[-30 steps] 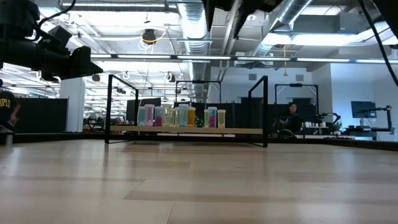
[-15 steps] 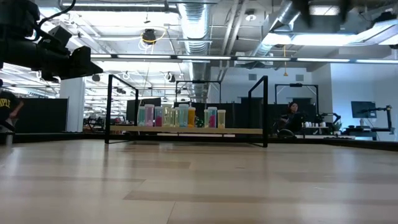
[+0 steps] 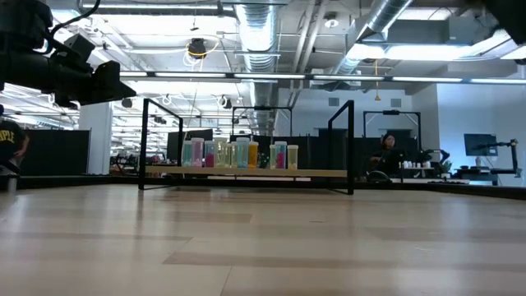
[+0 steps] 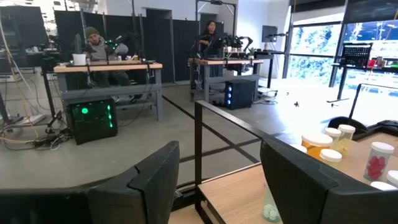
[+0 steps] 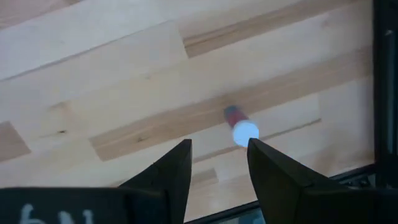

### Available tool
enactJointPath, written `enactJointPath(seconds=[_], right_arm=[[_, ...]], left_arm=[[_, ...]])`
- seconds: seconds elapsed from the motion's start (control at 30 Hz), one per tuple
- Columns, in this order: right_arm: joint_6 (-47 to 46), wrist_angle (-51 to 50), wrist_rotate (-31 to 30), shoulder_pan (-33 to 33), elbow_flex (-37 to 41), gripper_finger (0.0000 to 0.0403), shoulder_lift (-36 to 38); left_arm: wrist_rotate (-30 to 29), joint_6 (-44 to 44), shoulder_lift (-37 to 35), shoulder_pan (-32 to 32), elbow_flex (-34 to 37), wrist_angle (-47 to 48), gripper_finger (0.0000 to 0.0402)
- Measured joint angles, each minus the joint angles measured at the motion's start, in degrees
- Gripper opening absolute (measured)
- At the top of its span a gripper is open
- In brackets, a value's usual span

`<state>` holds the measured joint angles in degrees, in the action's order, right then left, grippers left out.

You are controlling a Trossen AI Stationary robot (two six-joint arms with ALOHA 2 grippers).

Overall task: Pick and place medicine bottles onto shelf by color
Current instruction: Put the blue pill bottle on the shelf

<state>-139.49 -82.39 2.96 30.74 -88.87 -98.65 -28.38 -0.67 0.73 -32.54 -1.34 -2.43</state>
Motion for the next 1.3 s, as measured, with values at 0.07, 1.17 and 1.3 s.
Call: enactJointPath(seconds=[0.07, 1.17, 1.3], right_arm=[[0.32, 3.16, 0.17, 0.47, 4.31, 0.0177, 2.33], [17.93, 36.84, 6.0, 9.26, 32.58, 0.0286, 9.93], [20.46, 39.99, 6.75, 9.37, 32.51, 0.0286, 7.17]], left_arm=[[0.0, 0.0, 0.0, 0.0, 0.0, -0.01, 0.0214], [-0.02, 0.0, 0.02, -0.01, 0.0, -0.01, 0.0214], [0.02, 0.0, 0.05, 0.0, 0.0, -0.01, 0.0214]])
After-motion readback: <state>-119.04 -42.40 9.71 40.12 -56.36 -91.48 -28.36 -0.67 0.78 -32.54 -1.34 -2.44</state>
